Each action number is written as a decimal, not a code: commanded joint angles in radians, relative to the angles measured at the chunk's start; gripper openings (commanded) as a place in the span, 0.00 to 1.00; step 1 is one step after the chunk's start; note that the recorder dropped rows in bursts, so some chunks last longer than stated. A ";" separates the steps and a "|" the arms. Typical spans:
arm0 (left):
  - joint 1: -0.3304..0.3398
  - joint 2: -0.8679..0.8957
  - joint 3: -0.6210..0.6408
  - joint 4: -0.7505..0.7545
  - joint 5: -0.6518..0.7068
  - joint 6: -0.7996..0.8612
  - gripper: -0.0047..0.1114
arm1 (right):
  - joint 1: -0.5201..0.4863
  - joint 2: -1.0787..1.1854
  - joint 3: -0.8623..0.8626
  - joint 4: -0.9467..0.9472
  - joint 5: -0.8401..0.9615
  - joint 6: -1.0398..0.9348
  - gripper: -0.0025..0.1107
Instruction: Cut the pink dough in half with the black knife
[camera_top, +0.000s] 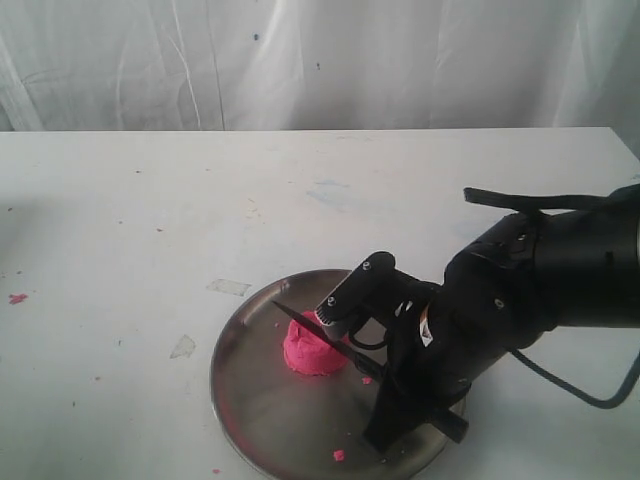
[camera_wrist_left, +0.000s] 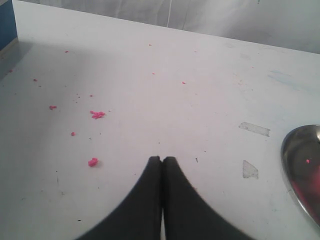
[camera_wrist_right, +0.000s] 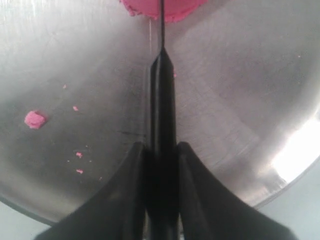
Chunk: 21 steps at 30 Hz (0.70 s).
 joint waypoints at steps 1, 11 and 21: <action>0.003 -0.005 0.005 -0.007 -0.001 0.000 0.04 | 0.001 0.008 -0.008 -0.003 0.006 0.005 0.08; 0.001 -0.005 0.005 -0.007 -0.001 0.000 0.04 | 0.001 0.008 -0.008 -0.003 0.007 0.007 0.08; -0.011 -0.005 0.005 -0.007 -0.001 0.000 0.04 | 0.001 0.008 -0.008 -0.003 0.010 0.014 0.08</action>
